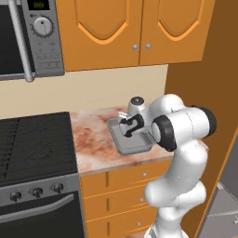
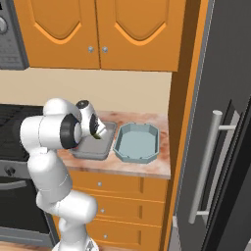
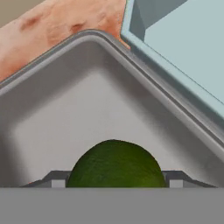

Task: Place one lime and one chicken drumstick in each tupperware on the nearby counter, to pack two identical lunches.

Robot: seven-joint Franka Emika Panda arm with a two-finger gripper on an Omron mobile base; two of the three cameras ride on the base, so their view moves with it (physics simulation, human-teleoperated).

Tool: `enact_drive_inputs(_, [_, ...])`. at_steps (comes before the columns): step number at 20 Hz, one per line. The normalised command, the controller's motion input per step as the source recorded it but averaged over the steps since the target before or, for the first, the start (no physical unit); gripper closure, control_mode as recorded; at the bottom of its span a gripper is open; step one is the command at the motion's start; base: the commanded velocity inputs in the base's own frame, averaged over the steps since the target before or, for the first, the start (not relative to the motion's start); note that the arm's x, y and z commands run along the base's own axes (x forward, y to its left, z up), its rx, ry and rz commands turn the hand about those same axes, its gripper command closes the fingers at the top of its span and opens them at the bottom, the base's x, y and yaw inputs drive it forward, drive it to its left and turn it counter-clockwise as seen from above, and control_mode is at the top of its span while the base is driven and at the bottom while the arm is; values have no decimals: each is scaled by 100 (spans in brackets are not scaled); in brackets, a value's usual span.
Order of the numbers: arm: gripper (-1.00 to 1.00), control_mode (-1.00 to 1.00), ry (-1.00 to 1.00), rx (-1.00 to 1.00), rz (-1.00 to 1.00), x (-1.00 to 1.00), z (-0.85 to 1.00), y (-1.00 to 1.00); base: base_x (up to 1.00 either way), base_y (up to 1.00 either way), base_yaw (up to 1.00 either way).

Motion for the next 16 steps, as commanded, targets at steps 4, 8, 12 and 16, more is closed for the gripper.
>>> enact_drive_inputs(4, [-100,-100,0,0,-1,30,-4,0,0,0,0])
enact_drive_inputs(8, [-100,-100,0,0,0,0,7,0,0,0,0])
enact_drive_inputs(12, [-100,-100,-6,0,0,-6,39,0,0,0,0])
enact_drive_inputs(16, [-100,-100,-16,0,-1,-71,89,2,0,0,0])
